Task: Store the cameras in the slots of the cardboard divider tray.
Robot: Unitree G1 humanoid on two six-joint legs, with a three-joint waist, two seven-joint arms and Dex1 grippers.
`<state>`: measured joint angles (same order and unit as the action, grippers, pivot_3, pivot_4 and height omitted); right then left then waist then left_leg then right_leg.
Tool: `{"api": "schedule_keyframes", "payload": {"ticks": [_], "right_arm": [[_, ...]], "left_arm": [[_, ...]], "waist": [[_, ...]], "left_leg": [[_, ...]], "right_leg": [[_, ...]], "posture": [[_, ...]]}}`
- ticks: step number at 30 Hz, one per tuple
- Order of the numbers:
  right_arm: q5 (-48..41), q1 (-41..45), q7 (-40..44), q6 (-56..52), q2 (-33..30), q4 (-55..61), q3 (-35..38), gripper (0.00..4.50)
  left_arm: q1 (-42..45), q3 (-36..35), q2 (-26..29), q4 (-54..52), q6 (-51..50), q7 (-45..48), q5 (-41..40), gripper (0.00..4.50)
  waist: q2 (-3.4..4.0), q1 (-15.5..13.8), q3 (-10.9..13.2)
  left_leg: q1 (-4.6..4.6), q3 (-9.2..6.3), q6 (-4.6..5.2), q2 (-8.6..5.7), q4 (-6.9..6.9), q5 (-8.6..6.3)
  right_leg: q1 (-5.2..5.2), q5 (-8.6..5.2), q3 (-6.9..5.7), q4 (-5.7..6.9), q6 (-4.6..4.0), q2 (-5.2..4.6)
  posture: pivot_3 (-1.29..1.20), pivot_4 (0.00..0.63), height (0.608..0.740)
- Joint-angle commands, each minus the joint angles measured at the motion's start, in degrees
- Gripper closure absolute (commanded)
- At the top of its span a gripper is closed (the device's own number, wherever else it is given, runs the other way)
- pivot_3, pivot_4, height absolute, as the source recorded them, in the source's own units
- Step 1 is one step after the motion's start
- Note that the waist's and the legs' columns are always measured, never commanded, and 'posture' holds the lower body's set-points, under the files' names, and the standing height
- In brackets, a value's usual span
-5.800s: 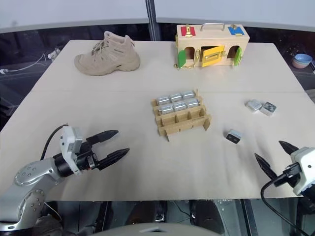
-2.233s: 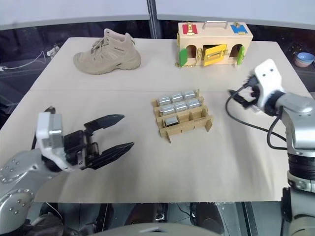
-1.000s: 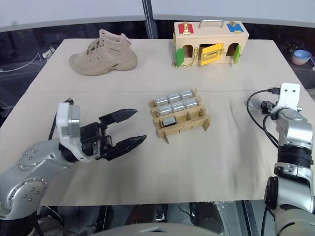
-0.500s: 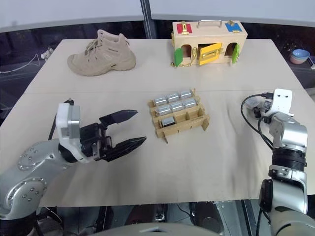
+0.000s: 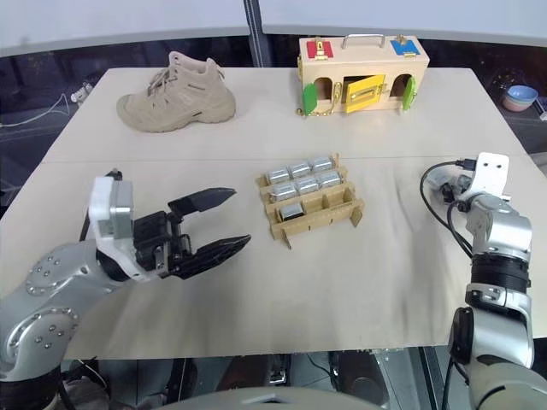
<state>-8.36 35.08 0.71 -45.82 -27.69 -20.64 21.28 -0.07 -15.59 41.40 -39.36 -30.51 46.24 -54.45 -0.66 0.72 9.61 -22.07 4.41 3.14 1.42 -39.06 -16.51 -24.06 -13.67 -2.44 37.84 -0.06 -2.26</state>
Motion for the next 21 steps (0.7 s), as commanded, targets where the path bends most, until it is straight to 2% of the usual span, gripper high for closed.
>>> {"api": "schedule_keyframes", "payload": {"ticks": [1, 3, 4, 6, 9, 13, 16, 18, 21], "right_arm": [[-0.9, 0.7, -0.5, 0.3, -0.5, 2.0, 1.7, 1.41], [-1.1, 0.1, -0.5, -0.8, -0.7, 3.9, 1.6, 2.38], [-1.3, -0.4, -0.3, -1.5, -0.9, 5.1, 1.5, 2.60], [-1.5, -1.6, -0.1, -2.5, -1.2, 7.4, 1.4, 2.60], [-1.0, -6.4, 2.9, -1.6, -3.3, 16.2, -0.2, 2.60], [-1.9, -17.6, 18.7, 8.3, -13.1, 37.1, -5.8, 2.60], [-8.2, -24.5, 33.2, 13.1, -20.0, 52.7, -7.8, 2.60], [-9.7, -25.0, 39.7, 16.3, -24.0, 60.4, -12.2, 2.60], [-8.7, -21.6, 43.0, 20.0, -24.4, 63.4, -19.0, 2.60]], "left_arm": [[1.0, -1.8, 0.6, -0.2, 1.2, 0.9, -1.0, 0.00], [1.2, -1.7, 0.6, 0.1, 1.2, 1.1, -0.8, 0.00], [1.4, -1.5, 0.5, 0.2, 1.3, 1.1, -0.5, 0.00], [1.6, -1.3, 0.2, 0.4, 0.9, 0.6, -0.6, 0.00], [3.2, -1.0, -0.4, 0.6, -2.6, -5.0, -3.2, 0.00], [6.6, -1.4, 2.3, 2.3, -12.4, -16.2, -15.3, 0.00], [12.2, 0.7, 6.3, 6.9, -19.9, -22.5, -29.7, 0.00], [19.7, 5.0, 5.5, 13.9, -23.7, -27.1, -36.5, 0.00], [28.0, 9.3, 3.7, 20.3, -27.4, -29.0, -40.0, 0.00]], "waist": [[0.00, 0.0, 0.0], [0.00, 0.0, 0.0], [0.00, 0.0, 0.0], [0.00, -0.1, 0.0], [0.00, -0.4, 0.0], [0.12, -0.7, 0.1], [0.13, -0.1, 0.1], [0.06, 0.0, 0.1], [-0.25, -0.1, 0.3]], "left_leg": [[0.00, 0.00, 0.00, 0.00, 0.00, 0.00], [-0.01, 0.00, 0.00, 0.00, 0.00, 0.00], [-0.01, 0.00, 0.00, 0.00, 0.00, 0.00], [-0.01, -0.01, 0.00, 0.00, 0.00, 0.00], [-0.04, -0.04, 0.00, 0.00, 0.01, 0.00], [-0.13, -0.08, 0.02, -0.02, 0.00, -0.01], [-0.15, -0.10, 0.01, 0.02, 0.00, -0.01], [-0.07, -0.14, -0.01, 0.09, 0.00, -0.01], [0.23, -0.15, -0.02, 0.09, 0.00, -0.01]], "right_leg": [[0.00, 0.00, 0.00, 0.00, 0.00, 0.00], [0.00, 0.00, 0.00, 0.00, 0.00, 0.00], [0.00, 0.00, 0.00, 0.00, 0.00, 0.00], [0.00, 0.00, 0.00, 0.00, 0.00, -0.01], [0.00, -0.01, -0.03, -0.02, 0.01, -0.01], [-0.08, -0.06, -0.04, -0.02, 0.12, -0.07], [-0.17, -0.20, -0.02, 0.03, 0.35, -0.01], [-0.11, -0.22, -0.04, 0.04, 0.38, 0.04], [0.26, -0.24, -0.06, 0.00, 0.42, 0.05]], "posture": [[0.00, 0.150, 0.740], [0.00, 0.150, 0.740], [0.00, 0.150, 0.740], [0.00, 0.150, 0.740], [0.00, 0.150, 0.740], [0.00, 0.150, 0.740], [0.00, 0.150, 0.740], [0.00, 0.150, 0.740], [0.00, 0.150, 0.740]]}}
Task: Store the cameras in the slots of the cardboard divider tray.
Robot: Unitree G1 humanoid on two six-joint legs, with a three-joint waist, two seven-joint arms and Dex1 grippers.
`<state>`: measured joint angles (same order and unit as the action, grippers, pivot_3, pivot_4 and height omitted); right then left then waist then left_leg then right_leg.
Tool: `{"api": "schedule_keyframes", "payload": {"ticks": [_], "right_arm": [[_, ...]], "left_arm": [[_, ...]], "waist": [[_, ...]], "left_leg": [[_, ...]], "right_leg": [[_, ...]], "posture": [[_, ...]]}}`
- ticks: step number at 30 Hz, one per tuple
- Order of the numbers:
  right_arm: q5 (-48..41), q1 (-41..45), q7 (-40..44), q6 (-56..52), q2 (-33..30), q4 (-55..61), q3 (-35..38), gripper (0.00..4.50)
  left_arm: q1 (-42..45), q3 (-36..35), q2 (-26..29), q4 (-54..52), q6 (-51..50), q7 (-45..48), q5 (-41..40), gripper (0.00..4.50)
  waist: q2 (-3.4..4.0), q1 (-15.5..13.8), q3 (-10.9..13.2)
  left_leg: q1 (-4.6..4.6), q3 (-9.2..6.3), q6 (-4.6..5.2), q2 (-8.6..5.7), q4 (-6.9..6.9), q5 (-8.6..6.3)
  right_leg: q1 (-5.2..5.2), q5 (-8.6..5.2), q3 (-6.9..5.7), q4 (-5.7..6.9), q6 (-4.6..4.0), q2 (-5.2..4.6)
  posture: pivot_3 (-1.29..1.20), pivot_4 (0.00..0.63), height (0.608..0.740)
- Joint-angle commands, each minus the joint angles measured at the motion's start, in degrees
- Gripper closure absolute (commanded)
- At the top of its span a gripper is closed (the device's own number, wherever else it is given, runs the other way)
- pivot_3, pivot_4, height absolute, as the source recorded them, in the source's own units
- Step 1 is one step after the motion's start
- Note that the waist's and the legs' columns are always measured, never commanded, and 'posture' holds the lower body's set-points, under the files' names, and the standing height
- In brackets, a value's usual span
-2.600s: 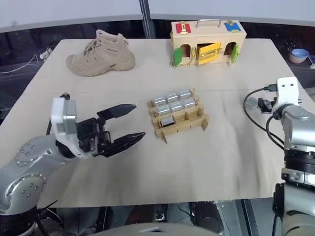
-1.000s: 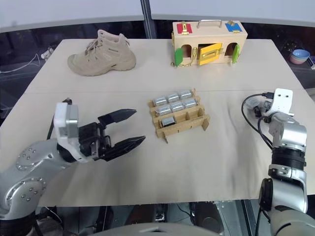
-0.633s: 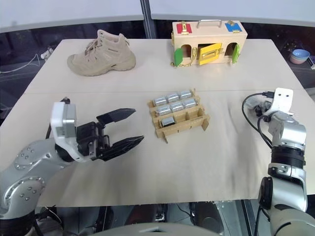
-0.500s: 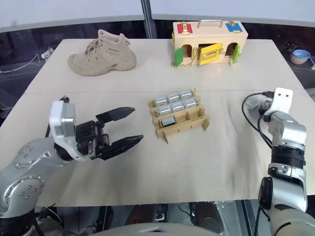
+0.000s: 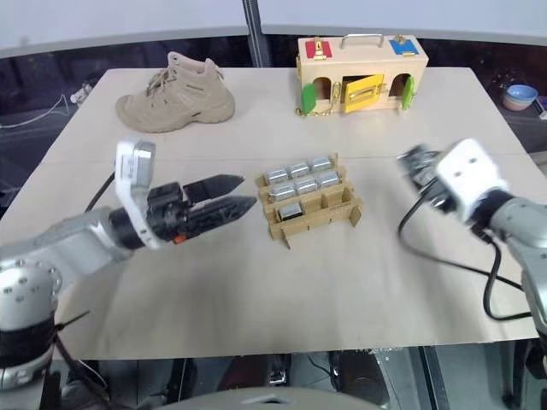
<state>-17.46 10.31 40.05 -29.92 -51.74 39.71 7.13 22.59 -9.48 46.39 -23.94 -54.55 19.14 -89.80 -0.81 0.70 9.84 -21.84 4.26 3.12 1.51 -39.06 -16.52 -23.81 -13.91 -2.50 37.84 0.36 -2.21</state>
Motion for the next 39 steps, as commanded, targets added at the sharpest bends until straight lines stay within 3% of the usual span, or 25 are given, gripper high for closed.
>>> {"api": "schedule_keyframes", "payload": {"ticks": [1, 7, 17, 21, 26, 27, 31, 35, 39], "right_arm": [[1.3, 4.3, 4.6, 5.5, -0.2, 3.1, -6.9, 2.60], [5.7, 11.6, 6.9, 11.2, 3.3, 0.4, -15.9, 2.60], [11.3, 15.3, 5.7, 11.3, 8.3, 0.1, -20.0, 2.60], [12.1, 16.1, 6.1, 11.1, 9.5, 0.0, -20.1, 2.60], [11.4, 16.6, 7.0, 10.2, 10.3, 0.1, -19.9, 2.60], [11.0, 16.6, 7.2, 9.9, 10.4, 0.2, -19.8, 2.10], [9.2, 14.4, 6.9, 7.4, 10.7, 1.0, -17.8, 0.17], [-5.1, 5.3, 2.2, -4.3, 15.3, 4.4, -2.5, 0.00], [-12.0, -4.4, 4.4, -5.0, 13.8, 5.9, 9.2, 0.00]], "left_arm": [[7.6, 4.1, -1.9, 6.5, -4.3, -2.2, -5.2, 0.00], [16.9, 9.0, -5.3, 14.5, -11.0, -1.8, -4.9, 0.00], [16.9, 9.4, -7.0, 16.2, -16.1, -3.5, -5.7, 0.00], [16.6, 9.3, -8.2, 16.4, -16.1, -3.9, -4.3, 1.19], [17.6, 8.5, -9.8, 17.3, -15.7, -4.9, -2.8, 3.46], [17.7, 8.4, -9.9, 17.5, -15.8, -4.8, -2.5, 3.76], [18.2, 7.7, -10.3, 17.5, -14.7, -1.7, 1.3, 3.74], [21.7, 12.3, -10.2, 17.4, -9.7, 5.9, 15.6, 3.74], [26.4, 23.2, -11.2, 20.7, 0.0, 18.1, 33.8, 3.74]], "waist": [[-0.26, -0.1, 0.2], [-0.48, -0.5, 0.2], [-0.48, -0.8, 0.2], [-0.48, -1.1, 0.2], [-0.48, -1.4, 0.2], [-0.48, -1.4, 0.2], [-0.48, -1.4, 0.2], [-0.49, -1.8, 0.2], [-0.46, -2.5, 0.2]], "left_leg": [[0.04, 0.00, 0.00, -0.04, -0.06, 0.00], [-0.14, -0.05, 0.02, -0.20, -0.22, 0.01], [-0.17, -0.16, 0.00, -0.23, -0.16, 0.01], [-0.15, -0.16, 0.00, -0.24, -0.19, 0.01], [-0.16, -0.18, 0.00, -0.25, -0.20, 0.01], [-0.17, -0.18, 0.00, -0.25, -0.20, 0.01], [-0.16, -0.18, 0.00, -0.25, -0.20, 0.01], [-0.25, -0.28, 0.00, -0.29, -0.22, 0.01], [-0.29, -0.35, 0.01, -0.45, -0.22, 0.01]], "right_leg": [[0.06, 0.00, -0.01, 0.00, 0.00, -0.02], [-0.02, 0.12, -0.04, -0.01, -0.18, -0.16], [-0.05, 0.12, -0.23, 0.01, -0.20, -0.34], [-0.01, 0.12, -0.25, 0.04, -0.20, -0.36], [-0.01, 0.12, -0.29, 0.03, -0.21, -0.37], [-0.01, 0.12, -0.29, 0.03, -0.21, -0.38], [-0.01, 0.12, -0.30, 0.03, -0.21, -0.37], [0.02, 0.13, -0.46, 0.00, -0.21, -0.41], [0.09, 0.13, -0.59, -0.07, -0.20, -0.46]], "posture": [[0.00, 0.150, 0.740], [0.00, 0.150, 0.740], [0.00, 0.150, 0.740], [0.00, 0.150, 0.740], [0.00, 0.150, 0.740], [0.00, 0.150, 0.740], [0.00, 0.150, 0.740], [0.00, 0.150, 0.740], [0.00, 0.150, 0.740]]}}
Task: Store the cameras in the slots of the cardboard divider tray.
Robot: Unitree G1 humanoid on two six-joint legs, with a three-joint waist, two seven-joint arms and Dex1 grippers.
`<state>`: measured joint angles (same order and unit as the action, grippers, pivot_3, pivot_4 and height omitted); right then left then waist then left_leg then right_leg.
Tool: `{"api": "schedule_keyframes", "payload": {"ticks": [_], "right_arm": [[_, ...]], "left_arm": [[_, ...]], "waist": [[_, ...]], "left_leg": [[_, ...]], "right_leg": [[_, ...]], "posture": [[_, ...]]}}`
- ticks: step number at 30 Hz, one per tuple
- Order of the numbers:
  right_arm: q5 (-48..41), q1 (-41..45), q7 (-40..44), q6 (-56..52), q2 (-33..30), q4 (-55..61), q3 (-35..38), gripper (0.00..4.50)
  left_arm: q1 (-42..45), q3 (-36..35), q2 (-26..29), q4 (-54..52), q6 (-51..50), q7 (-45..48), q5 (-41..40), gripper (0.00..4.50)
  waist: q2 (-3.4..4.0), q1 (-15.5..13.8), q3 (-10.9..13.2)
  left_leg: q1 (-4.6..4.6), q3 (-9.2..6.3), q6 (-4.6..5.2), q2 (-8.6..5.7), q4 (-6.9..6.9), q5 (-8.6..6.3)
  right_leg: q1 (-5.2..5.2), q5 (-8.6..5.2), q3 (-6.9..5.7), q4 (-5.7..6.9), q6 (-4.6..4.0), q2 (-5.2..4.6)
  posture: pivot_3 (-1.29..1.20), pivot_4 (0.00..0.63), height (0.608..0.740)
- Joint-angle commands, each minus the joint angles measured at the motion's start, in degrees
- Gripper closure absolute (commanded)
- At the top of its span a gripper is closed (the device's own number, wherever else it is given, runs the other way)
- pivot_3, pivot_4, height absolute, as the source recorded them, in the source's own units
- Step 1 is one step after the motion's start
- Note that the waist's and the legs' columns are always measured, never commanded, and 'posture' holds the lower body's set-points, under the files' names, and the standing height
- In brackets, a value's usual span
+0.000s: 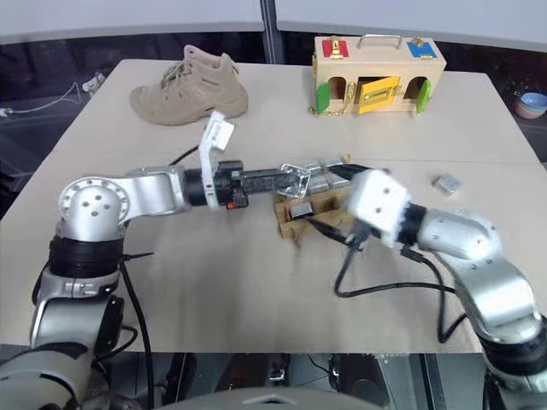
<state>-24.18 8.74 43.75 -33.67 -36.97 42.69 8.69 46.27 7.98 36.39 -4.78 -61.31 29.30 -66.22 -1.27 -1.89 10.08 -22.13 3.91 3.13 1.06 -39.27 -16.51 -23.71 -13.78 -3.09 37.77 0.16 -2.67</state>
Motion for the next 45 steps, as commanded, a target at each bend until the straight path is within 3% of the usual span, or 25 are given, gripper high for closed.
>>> {"api": "schedule_keyframes", "payload": {"ticks": [1, 6, 13, 28, 45], "right_arm": [[-7.0, -4.4, 1.1, -1.5, -1.4, 2.9, 10.0, 0.00], [-7.5, -10.2, 1.0, 1.6, -2.6, 2.6, 16.9, 0.00], [-6.8, -13.6, -1.9, 3.5, -2.5, 4.7, 16.1, 0.00], [-6.1, -18.1, -2.2, 6.6, -4.3, 5.0, 16.4, 0.00], [-4.0, -16.2, -4.5, 7.5, -4.2, 4.3, 12.7, 0.00]], "left_arm": [[4.1, 7.8, -2.3, 3.3, 8.4, 10.5, 13.1, 3.74], [9.3, 16.1, -8.2, 13.9, 18.5, 17.5, 29.2, 3.74], [10.6, 20.7, -10.6, 21.3, 22.2, 23.3, 42.6, 3.74], [15.0, 24.8, -9.4, 22.5, 20.7, 32.9, 56.2, 3.74], [16.8, 24.4, -7.8, 19.0, 14.5, 37.7, 60.5, 3.74]], "waist": [[0.01, 0.1, 0.0], [0.06, 0.0, 0.0], [0.06, 1.3, 0.0], [0.05, 1.2, 0.0], [0.05, 1.5, 0.0]], "left_leg": [[0.04, 0.05, 0.00, -0.01, 0.01, 0.00], [0.07, 0.09, 0.02, 0.04, 0.02, 0.00], [0.05, 0.20, 0.04, 0.16, 0.04, -0.01], [0.11, 0.20, 0.09, 0.19, 0.00, -0.05], [0.15, 0.22, 0.10, 0.21, -0.02, -0.05]], "right_leg": [[0.00, 0.00, 0.06, 0.00, 0.00, 0.01], [-0.02, -0.02, 0.17, 0.04, 0.02, 0.15], [-0.16, -0.02, 0.49, 0.06, 0.03, 0.38], [-0.15, -0.13, 0.57, 0.12, 0.21, 0.51], [-0.17, -0.13, 0.72, 0.16, 0.21, 0.55]], "posture": [[0.00, 0.150, 0.740], [0.00, 0.150, 0.740], [0.00, 0.150, 0.740], [0.00, 0.150, 0.740], [0.00, 0.150, 0.740]]}}
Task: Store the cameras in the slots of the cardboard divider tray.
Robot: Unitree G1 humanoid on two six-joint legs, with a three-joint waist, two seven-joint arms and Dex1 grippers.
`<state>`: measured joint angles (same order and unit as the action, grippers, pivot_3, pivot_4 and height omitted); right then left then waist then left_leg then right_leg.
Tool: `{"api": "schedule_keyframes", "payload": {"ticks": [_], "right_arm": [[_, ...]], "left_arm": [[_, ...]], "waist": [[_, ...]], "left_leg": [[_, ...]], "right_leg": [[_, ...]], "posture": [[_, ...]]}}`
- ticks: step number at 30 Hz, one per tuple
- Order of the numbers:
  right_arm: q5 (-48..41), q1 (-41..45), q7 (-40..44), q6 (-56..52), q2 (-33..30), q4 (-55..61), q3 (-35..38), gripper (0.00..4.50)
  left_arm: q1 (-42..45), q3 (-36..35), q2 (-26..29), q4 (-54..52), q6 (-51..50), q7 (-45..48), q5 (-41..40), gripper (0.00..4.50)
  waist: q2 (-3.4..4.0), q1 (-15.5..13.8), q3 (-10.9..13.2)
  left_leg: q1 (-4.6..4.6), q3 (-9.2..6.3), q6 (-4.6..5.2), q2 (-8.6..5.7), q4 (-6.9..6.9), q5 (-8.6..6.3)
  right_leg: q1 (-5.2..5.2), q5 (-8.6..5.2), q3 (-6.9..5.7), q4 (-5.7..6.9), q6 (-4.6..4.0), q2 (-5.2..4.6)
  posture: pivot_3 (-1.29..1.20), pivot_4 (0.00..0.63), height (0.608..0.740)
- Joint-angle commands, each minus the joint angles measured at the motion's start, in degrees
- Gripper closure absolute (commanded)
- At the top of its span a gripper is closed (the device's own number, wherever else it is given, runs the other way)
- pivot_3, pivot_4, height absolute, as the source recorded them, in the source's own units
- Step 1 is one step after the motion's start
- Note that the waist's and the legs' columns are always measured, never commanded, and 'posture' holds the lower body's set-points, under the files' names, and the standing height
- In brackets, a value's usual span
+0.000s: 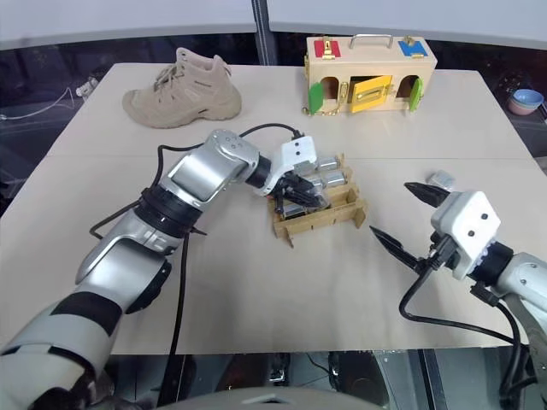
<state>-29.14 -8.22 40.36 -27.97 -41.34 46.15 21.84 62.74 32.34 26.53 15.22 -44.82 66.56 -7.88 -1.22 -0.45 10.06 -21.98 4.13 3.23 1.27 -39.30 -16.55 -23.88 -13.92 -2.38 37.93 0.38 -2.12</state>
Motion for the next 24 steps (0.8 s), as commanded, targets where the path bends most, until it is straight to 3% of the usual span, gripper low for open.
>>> {"api": "schedule_keyframes", "payload": {"ticks": [1, 24], "right_arm": [[1.1, 1.0, -1.4, 1.9, 0.2, 0.8, -0.8, 0.00], [3.3, 1.1, -3.9, 2.6, 0.4, 0.9, -2.9, 0.00]], "left_arm": [[0.3, 0.0, 2.2, -1.2, -2.2, 0.6, 2.2, 3.74], [-1.7, -3.7, 3.3, -6.6, -4.6, 0.5, 0.6, 3.74]], "waist": [[0.00, 0.2, 0.0], [0.00, 1.1, 0.0]], "left_leg": [[0.01, 0.00, 0.00, 0.00, 0.00, 0.00], [-0.01, -0.01, 0.00, -0.01, 0.00, 0.00]], "right_leg": [[0.00, 0.00, 0.04, 0.00, 0.00, 0.00], [-0.11, 0.06, 0.15, 0.04, -0.10, 0.00]], "posture": [[0.00, 0.150, 0.740], [0.00, 0.150, 0.740]]}}
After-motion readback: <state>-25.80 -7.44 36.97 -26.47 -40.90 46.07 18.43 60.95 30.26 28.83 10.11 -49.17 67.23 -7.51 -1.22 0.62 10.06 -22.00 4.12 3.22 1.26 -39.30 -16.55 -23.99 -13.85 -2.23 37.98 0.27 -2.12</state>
